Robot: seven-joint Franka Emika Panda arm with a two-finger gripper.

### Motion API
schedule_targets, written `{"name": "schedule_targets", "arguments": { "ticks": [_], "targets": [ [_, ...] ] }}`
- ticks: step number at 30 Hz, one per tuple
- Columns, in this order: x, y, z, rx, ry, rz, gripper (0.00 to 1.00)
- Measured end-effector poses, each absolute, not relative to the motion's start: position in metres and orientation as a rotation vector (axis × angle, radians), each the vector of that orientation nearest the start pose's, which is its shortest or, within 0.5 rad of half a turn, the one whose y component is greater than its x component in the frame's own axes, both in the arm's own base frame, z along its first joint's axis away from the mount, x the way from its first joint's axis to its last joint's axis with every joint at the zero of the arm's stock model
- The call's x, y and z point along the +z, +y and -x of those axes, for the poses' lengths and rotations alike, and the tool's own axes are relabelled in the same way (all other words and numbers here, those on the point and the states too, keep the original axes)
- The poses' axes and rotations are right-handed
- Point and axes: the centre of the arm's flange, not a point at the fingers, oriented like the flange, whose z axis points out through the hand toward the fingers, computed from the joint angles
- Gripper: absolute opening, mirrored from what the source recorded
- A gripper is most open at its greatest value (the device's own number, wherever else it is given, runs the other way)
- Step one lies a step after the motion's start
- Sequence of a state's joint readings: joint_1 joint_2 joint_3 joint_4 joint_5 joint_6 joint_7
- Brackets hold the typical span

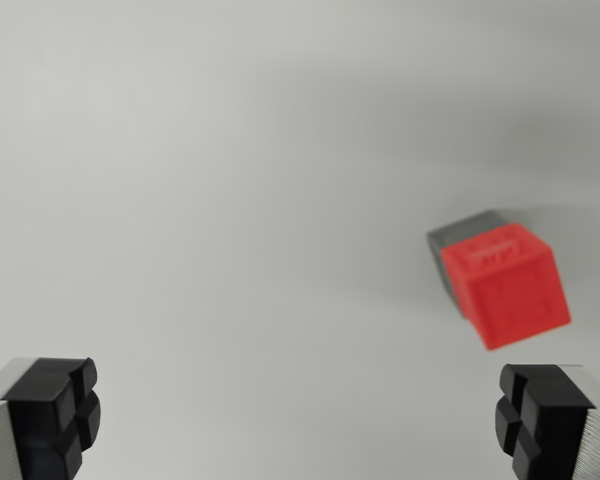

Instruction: Destack cube

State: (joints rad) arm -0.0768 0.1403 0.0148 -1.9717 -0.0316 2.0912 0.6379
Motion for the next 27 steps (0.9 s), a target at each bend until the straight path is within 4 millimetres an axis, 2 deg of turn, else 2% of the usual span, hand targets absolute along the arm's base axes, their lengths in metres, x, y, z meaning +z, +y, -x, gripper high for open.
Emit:
{"name": "schedule_targets", "arguments": {
  "ticks": [16,27],
  "targets": [
    [0.374,-0.079,-0.568,0.018,0.892,3.037,1.00],
    [0.354,-0.115,-0.555,0.013,0.737,3.071,1.00]
  ]
}}
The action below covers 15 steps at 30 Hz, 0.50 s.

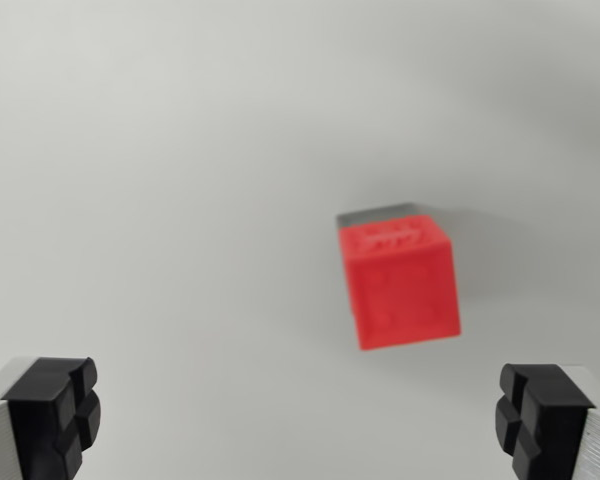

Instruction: Destack cube

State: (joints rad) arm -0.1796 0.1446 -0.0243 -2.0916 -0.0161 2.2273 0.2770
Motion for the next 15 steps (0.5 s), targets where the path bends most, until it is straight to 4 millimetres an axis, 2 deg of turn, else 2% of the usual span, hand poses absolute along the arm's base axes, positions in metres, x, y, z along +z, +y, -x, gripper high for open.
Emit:
{"name": "schedule_targets", "arguments": {
  "ticks": [15],
  "targets": [
    [0.324,-0.165,-0.539,0.009,0.520,3.104,1.00]
  ]
}}
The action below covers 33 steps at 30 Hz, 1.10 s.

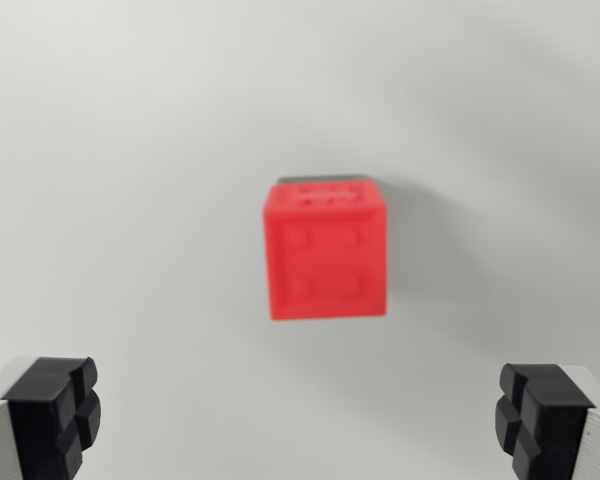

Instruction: Destack cube

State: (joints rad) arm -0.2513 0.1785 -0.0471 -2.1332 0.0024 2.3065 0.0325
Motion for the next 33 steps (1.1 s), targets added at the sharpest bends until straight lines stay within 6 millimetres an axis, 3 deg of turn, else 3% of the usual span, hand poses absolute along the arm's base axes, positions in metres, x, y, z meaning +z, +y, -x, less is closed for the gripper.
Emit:
{"name": "schedule_targets", "arguments": {
  "ticks": [7,17,33],
  "targets": [
    [0.307,-0.184,-0.533,0.004,0.458,3.112,1.00],
    [0.261,-0.182,-0.533,0.010,0.450,3.113,1.00],
    [0.204,-0.181,-0.533,0.010,0.448,3.113,1.00]
  ]
}}
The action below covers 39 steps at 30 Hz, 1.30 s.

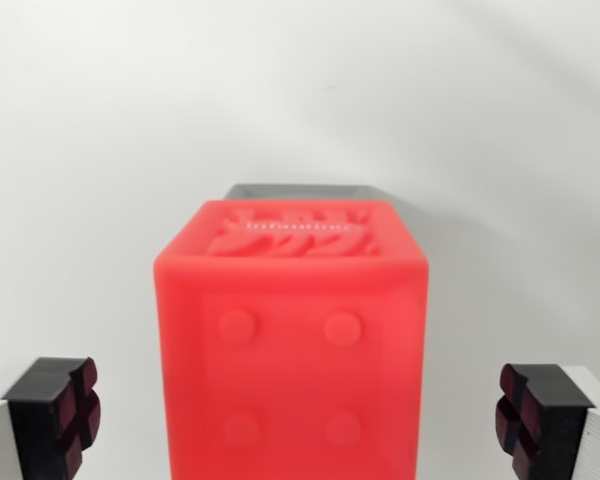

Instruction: Destack cube

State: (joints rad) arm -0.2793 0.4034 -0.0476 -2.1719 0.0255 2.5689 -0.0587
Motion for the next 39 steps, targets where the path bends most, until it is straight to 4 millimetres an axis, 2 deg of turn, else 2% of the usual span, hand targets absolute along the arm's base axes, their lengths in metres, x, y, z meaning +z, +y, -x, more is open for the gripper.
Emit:
{"name": "schedule_targets", "arguments": {
  "ticks": [11,20,21,39],
  "targets": [
    [0.177,-0.181,-0.532,0.011,0.446,3.114,1.00],
    [0.169,-0.181,-0.532,0.009,0.446,3.114,1.00],
    [0.169,-0.181,-0.532,0.009,0.446,3.114,0.00],
    [0.169,-0.181,-0.532,0.008,0.446,3.114,0.00]
  ]
}}
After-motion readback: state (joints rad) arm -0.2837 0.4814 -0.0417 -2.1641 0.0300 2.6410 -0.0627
